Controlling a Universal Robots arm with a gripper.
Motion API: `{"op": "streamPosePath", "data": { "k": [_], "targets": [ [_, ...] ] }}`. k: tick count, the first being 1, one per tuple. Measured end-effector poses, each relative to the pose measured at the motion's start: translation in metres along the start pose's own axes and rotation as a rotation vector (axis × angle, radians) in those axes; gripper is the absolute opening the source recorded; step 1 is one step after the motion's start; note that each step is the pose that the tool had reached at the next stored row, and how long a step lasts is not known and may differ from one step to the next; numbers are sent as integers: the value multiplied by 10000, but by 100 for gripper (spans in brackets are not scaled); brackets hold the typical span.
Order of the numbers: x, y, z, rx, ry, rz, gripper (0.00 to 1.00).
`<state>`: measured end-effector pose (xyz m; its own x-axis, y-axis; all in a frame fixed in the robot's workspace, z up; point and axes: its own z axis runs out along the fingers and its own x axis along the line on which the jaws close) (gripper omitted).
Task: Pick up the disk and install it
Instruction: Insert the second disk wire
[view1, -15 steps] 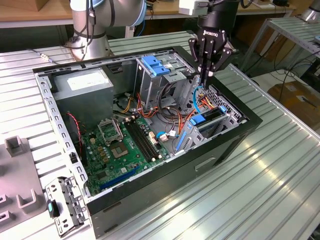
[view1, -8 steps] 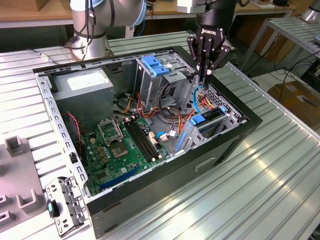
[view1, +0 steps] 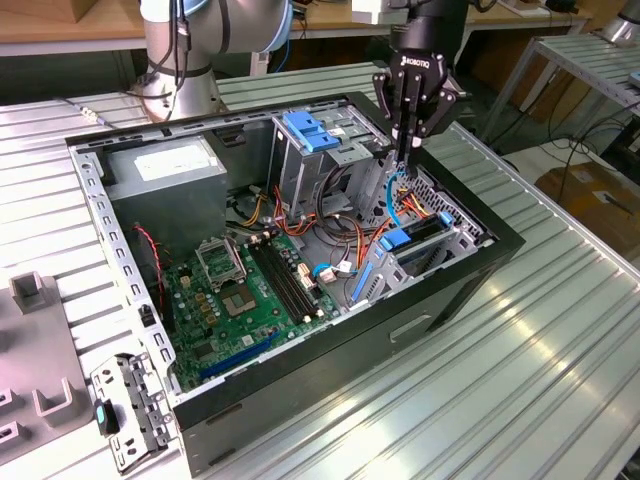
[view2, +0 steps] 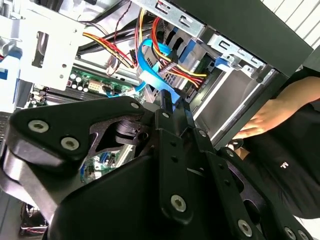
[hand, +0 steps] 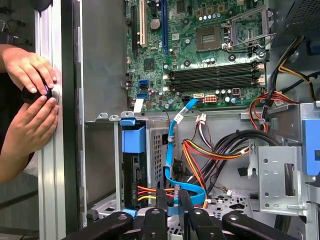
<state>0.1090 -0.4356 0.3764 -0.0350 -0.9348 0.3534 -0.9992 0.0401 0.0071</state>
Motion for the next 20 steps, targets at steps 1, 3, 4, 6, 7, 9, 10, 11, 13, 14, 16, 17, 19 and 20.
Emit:
{"op": "streamPosePath", "data": {
  "k": [1,3,4,6,7,9,10,11,13,14,16,17,19,20],
  "targets": [
    [-4,-1,11,0,7,2,24],
    [-15,-2,41,-3,22,10,24],
    [-23,-2,73,-5,42,18,24],
    [-32,-3,122,-7,76,28,24],
    [-36,-3,131,-7,83,28,24],
    [-41,-4,143,-6,113,29,24],
    [-40,-4,144,-6,119,29,16],
    [-41,-4,144,-6,118,29,16],
    [-41,-3,145,-6,117,29,16],
    [-41,-3,145,-6,117,29,16],
    [-41,-3,146,-6,116,29,16],
    [-40,-3,147,-6,114,30,16],
    [-29,-4,150,-6,117,31,16],
    [-25,-4,152,-7,116,30,16]
  ]
}}
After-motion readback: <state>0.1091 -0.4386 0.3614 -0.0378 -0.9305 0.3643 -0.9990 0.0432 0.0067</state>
